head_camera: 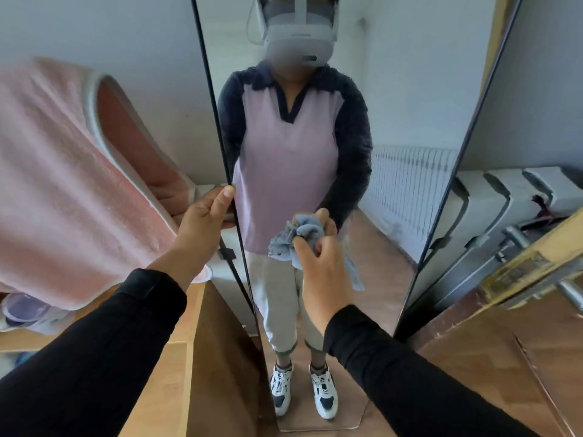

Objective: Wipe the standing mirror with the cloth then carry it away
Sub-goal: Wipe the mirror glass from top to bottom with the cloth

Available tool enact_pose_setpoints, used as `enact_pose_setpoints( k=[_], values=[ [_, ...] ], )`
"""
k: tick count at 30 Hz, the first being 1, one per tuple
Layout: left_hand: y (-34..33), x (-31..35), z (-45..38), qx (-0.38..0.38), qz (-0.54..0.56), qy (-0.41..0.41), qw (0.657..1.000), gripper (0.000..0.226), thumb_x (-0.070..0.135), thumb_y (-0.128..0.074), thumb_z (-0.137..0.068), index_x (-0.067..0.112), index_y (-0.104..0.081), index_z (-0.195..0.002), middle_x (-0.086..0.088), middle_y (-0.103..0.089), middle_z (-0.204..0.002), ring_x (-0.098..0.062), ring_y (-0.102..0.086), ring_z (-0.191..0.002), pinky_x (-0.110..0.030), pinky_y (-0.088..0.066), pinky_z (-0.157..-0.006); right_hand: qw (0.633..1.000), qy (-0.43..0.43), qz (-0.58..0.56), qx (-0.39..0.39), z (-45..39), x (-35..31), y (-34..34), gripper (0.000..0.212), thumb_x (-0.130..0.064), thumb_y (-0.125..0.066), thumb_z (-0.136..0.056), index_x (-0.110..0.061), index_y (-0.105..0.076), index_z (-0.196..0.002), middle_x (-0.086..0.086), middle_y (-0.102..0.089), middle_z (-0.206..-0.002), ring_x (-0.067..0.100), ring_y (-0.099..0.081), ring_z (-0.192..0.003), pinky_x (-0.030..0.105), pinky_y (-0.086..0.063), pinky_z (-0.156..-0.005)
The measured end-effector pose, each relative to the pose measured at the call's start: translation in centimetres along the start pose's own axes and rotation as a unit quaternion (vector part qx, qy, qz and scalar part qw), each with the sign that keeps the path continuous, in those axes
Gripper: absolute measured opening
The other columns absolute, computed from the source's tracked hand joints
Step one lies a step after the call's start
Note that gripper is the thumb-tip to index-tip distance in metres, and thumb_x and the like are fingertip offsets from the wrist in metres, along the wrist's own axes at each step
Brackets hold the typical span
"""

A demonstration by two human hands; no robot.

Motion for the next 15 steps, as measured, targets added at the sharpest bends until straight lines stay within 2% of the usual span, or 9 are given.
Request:
enact_pose_setpoints(
  k=[2, 3, 4, 6, 8, 10, 12, 15],
  values=[
    [-0.1, 0.1, 0.1, 0.007, -0.007, -0.001, 1.000, 0.028, 0.032, -0.041, -0.106, 0.029, -0.063, -0.088, 0.026, -0.069, -0.070, 0.007, -0.067, -0.072, -0.024, -0.055, -0.078, 1.000, -0.010, -0.017, -0.006, 1.5, 0.2, -1.4, 0.032, -0.027, -0.048, -0.102, -0.044, -0.038, -0.126, 0.011, -0.045, -0.123, 0.029, -0.048, -0.109, 0.044, -0.051, -0.091],
    [-0.1, 0.2, 0.1, 0.012, -0.009, 0.000, 1.000, 0.028, 0.033, -0.042, -0.105, 0.031, -0.063, -0.089, 0.026, -0.069, -0.071, 0.008, -0.067, -0.073, -0.024, -0.054, -0.077, 1.000, -0.002, 0.007, -0.018, 1.9, 0.6, -1.6, 0.040, -0.025, -0.056, -0.097, -0.040, -0.041, -0.132, 0.010, -0.045, -0.120, 0.026, -0.047, -0.108, 0.039, -0.053, -0.091],
    [0.0, 0.2, 0.1, 0.015, -0.010, 0.002, 1.000, 0.027, 0.033, -0.042, -0.105, 0.032, -0.064, -0.090, 0.027, -0.070, -0.072, 0.008, -0.067, -0.073, -0.023, -0.054, -0.077, 0.999, -0.004, -0.001, -0.032, 2.2, 1.4, -1.7, 0.040, -0.026, -0.060, -0.094, -0.034, -0.048, -0.132, 0.009, -0.046, -0.119, 0.024, -0.048, -0.107, 0.037, -0.054, -0.090],
    [0.0, 0.2, 0.2, 0.018, -0.018, 0.003, 1.000, 0.027, 0.034, -0.042, -0.105, 0.033, -0.065, -0.091, 0.026, -0.071, -0.074, 0.008, -0.068, -0.074, -0.023, -0.053, -0.077, 0.996, -0.031, -0.071, -0.037, 2.0, 3.1, -0.8, 0.020, -0.040, -0.058, -0.094, -0.030, -0.060, -0.112, 0.003, -0.056, -0.114, 0.019, -0.056, -0.103, 0.038, -0.055, -0.087],
    [0.0, 0.3, 0.2, 0.015, -0.025, 0.001, 1.000, 0.027, 0.034, -0.043, -0.105, 0.033, -0.066, -0.091, 0.025, -0.071, -0.075, 0.007, -0.068, -0.075, -0.024, -0.052, -0.079, 0.997, -0.061, -0.030, 0.040, 1.3, 5.2, 1.9, 0.017, -0.044, -0.057, -0.094, -0.027, -0.061, -0.096, -0.002, -0.063, -0.102, 0.015, -0.062, -0.094, 0.037, -0.054, -0.081],
    [0.0, 0.2, 0.3, 0.013, -0.027, -0.001, 1.000, 0.027, 0.034, -0.043, -0.105, 0.032, -0.066, -0.091, 0.026, -0.070, -0.075, 0.008, -0.067, -0.075, -0.023, -0.051, -0.077, 0.987, -0.133, -0.039, 0.082, 1.1, 8.0, 4.3, 0.015, -0.023, -0.058, -0.093, -0.020, -0.063, -0.108, -0.001, -0.056, -0.109, 0.021, -0.058, -0.100, 0.035, -0.051, -0.084],
    [-0.1, 0.4, 0.2, 0.010, -0.029, -0.005, 1.000, 0.027, 0.034, -0.042, -0.105, 0.031, -0.065, -0.092, 0.026, -0.070, -0.075, 0.008, -0.067, -0.075, -0.019, -0.052, -0.075, 0.967, -0.192, -0.046, 0.159, 1.6, 10.4, 6.0, 0.033, 0.000, -0.062, -0.086, -0.012, -0.059, -0.117, 0.010, -0.046, -0.115, 0.028, -0.053, -0.103, 0.039, -0.052, -0.091],
    [-0.1, 0.2, 0.2, 0.018, -0.036, 0.002, 0.999, 0.028, 0.034, -0.042, -0.105, 0.032, -0.067, -0.092, 0.025, -0.072, -0.076, 0.007, -0.068, -0.075, -0.019, -0.053, -0.075, 0.937, -0.261, -0.064, 0.222, 2.0, 11.2, 6.4, 0.043, 0.005, -0.065, -0.083, -0.010, -0.053, -0.121, 0.014, -0.042, -0.118, 0.028, -0.052, -0.106, 0.033, -0.050, -0.096]
  ],
)
Point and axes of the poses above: each hand's wrist, its own z-axis away from the middle knuckle, its own y-axis out of the back of the hand, x = y × z, the point moved 6 cm from there along -z, towards the middle knuckle
